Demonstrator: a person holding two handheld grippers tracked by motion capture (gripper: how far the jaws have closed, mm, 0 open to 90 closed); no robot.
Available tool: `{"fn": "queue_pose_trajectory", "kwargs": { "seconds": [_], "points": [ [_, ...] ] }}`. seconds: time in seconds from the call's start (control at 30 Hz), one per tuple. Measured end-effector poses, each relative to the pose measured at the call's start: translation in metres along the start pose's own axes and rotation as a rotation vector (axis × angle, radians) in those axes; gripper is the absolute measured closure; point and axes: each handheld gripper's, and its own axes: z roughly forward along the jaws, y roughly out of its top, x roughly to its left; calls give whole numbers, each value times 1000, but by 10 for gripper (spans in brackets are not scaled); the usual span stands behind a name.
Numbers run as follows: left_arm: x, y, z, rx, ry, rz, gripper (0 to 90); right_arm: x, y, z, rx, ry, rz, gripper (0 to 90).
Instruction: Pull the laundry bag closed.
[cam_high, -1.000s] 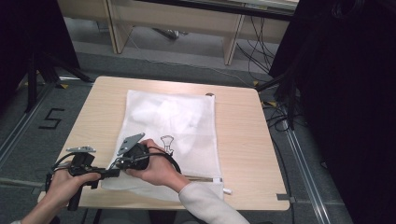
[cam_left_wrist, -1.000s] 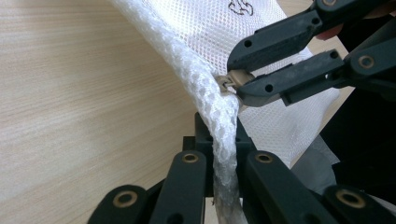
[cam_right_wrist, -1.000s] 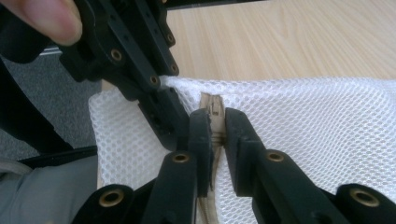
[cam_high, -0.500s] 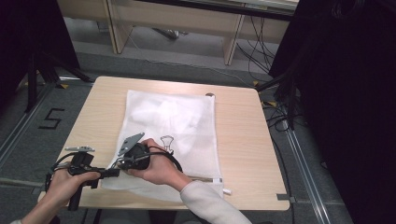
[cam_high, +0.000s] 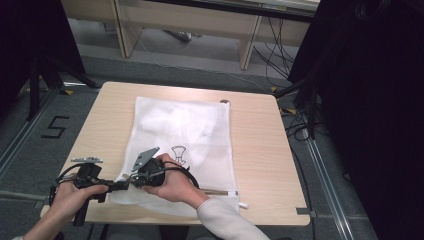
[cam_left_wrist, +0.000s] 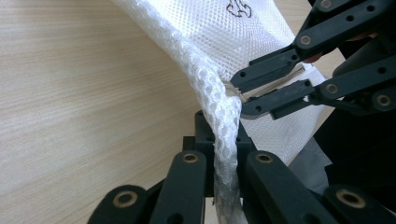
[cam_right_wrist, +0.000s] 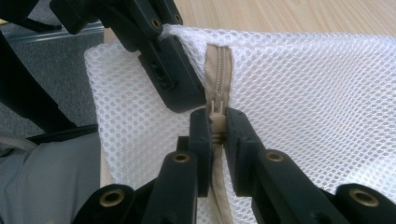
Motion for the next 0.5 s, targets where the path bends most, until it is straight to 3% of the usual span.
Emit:
{"fn": "queue_pose_trajectory", "kwargs": {
  "seconds": [0.23,0.27,0.37,0.5],
  "points": [
    [-3,0,1,-3,11,11,871,2,-1,0,8,3,20,828],
    [-3,0,1,1,2,11,871,1,-1,1,3,3,0,828],
    [-3,0,1,2,-7,12,870,2,-3,0,7,4,23,829],
    [-4,1,-1,-9,-18,6,869,2,-6,3,23,-9,-4,829]
  ]
}}
